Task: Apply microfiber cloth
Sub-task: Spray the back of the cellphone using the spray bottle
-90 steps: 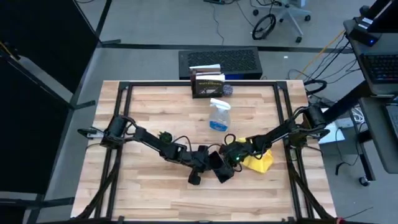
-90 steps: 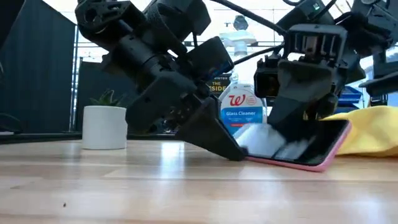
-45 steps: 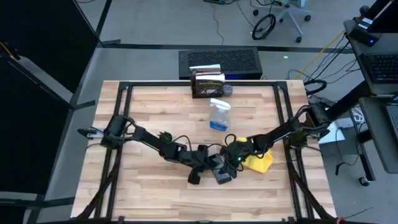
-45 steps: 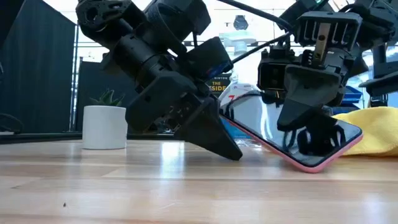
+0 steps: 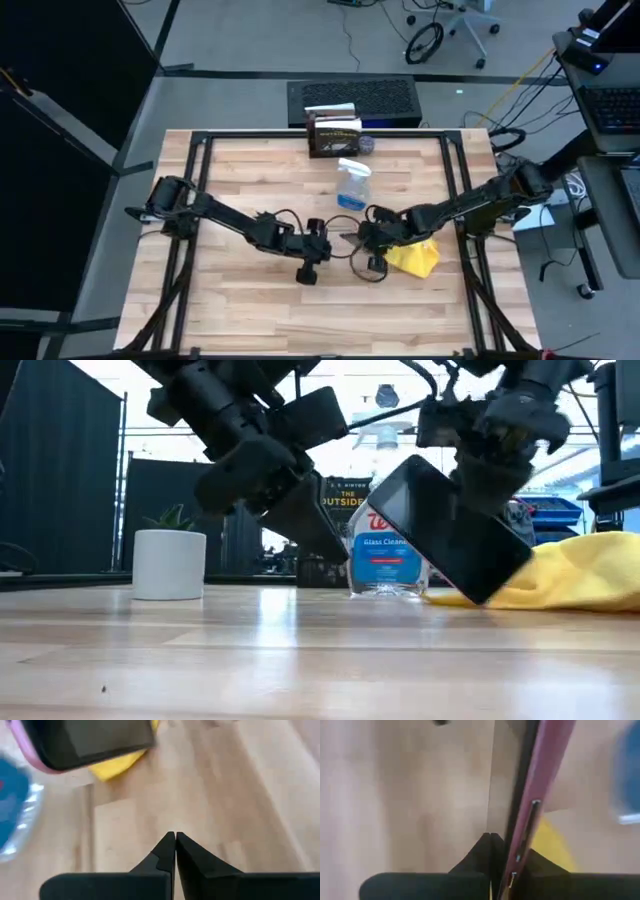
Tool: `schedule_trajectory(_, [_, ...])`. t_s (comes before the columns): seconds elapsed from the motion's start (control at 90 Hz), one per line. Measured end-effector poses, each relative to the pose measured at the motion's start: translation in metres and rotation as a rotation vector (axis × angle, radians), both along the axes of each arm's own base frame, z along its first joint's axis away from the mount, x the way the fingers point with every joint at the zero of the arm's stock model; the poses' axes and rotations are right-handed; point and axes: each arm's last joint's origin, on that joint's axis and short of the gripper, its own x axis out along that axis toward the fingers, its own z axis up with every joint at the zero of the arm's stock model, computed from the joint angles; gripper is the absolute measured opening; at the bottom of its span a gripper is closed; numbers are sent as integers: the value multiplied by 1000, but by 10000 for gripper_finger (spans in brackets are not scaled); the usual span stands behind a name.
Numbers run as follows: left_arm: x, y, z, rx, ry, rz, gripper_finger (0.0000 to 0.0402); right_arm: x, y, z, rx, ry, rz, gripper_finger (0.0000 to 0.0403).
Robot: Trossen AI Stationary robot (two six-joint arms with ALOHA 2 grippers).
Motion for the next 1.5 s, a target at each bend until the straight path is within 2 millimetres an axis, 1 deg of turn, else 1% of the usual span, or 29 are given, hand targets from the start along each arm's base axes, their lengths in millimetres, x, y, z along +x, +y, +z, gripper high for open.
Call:
schedule_trajectory(0.067, [-2,1,-2,21,30,10,0,7,3,5,-68,26,19,7])
schedule_trajectory(0.133, [-5,0,-4,38,54,15,0,14,7,2,-97,63,45,7])
schedule_trajectory(0.267, [-7,0,-5,82,75,38,0,30,15,-13,-123,126,98,7])
schedule_trajectory(0.456, [-9,-2,-6,89,82,34,0,51,23,-35,-162,199,166,11])
schedule_trajectory(0.6, [-10,-2,-6,91,93,32,0,59,26,-37,-159,225,185,13])
schedule_trajectory(0.722, [-10,-3,-6,92,97,32,0,60,27,-38,-159,224,198,20])
schedule_trajectory(0.822, [-10,-3,-7,92,102,33,0,60,27,-38,-142,222,195,49])
schedule_trajectory(1.067, [-10,-3,-7,90,103,29,0,60,31,-40,-107,222,208,167])
schedule_trajectory(1.167, [-10,-3,-7,89,102,28,0,60,32,-41,-68,227,211,202])
schedule_trajectory(1.3, [-10,-3,-7,88,101,29,0,60,32,-41,-55,225,196,228])
schedule_trajectory(1.5, [-10,-3,-6,88,100,29,0,60,34,-40,11,226,218,241])
